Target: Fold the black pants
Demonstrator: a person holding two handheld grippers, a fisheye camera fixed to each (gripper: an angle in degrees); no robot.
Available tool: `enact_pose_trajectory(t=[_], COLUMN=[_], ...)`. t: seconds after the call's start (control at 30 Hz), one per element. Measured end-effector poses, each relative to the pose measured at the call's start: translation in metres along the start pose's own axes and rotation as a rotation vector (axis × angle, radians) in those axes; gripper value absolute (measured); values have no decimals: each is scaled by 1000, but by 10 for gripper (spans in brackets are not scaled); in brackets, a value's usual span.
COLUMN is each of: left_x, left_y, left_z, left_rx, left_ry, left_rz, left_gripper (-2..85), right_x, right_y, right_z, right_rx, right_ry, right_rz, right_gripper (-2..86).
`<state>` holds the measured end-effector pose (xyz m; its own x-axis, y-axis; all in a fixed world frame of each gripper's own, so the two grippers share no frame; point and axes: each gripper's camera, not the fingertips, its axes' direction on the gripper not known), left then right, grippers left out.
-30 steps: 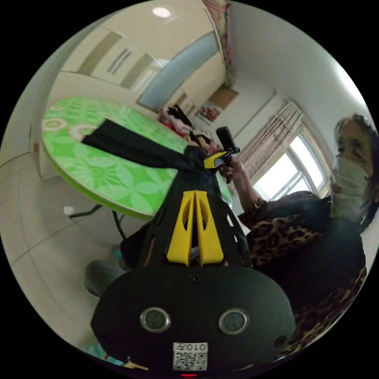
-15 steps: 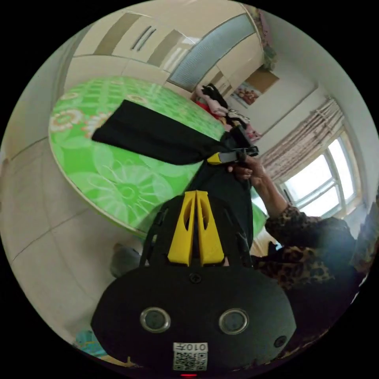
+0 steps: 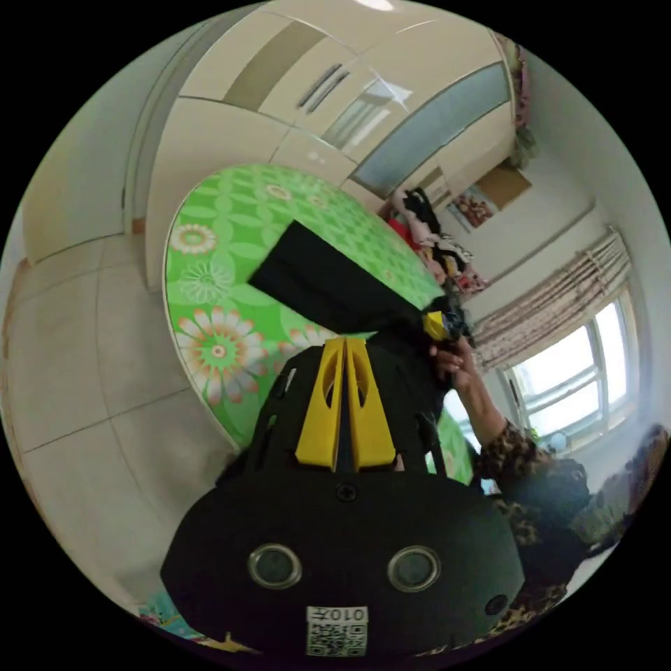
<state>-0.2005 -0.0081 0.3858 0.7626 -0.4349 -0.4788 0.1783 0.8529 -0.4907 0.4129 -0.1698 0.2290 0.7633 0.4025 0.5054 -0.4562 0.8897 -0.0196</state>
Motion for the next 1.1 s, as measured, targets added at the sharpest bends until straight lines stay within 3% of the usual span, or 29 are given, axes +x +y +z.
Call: enact_pose_trajectory(t=[0.07, 0.17, 0.27, 0.4, 0.6, 0.67, 0.77, 0.87, 1.1], left_x=[14, 16, 9, 2, -21, -27, -31, -31, -38], left_y=[18, 43, 46, 16, -26, -28, -27, -7, 57], left_z=[3, 19, 27, 29, 32, 23, 17, -3, -46], left_rx=[-67, -152, -100, -95, -172, -123, -144, -57, 33], left_ry=[41, -83, -111, -222, -206, -257, -163, -55, -4], left_rz=[68, 56, 83, 111, 95, 73, 78, 85, 51], left_gripper=[-2, -3, -3, -4, -4, -3, -3, -2, -3], right_x=[-1, -8, -12, 7, 31, 33, 40, 51, 88], right_y=[-3, -20, -41, -61, -105, -130, -161, -187, -222], right_z=[-3, 0, 10, 22, 46, 66, 94, 120, 192], right_rx=[-28, -40, -28, -8, -12, -63, -147, -197, -329], right_ry=[56, 165, 357, 433, 518, 692, 873, 959, 1142], right_rz=[-13, -18, -13, 21, 19, -3, -32, -50, -85], right_gripper=[36, 67, 89, 85, 81, 105, 130, 133, 126])
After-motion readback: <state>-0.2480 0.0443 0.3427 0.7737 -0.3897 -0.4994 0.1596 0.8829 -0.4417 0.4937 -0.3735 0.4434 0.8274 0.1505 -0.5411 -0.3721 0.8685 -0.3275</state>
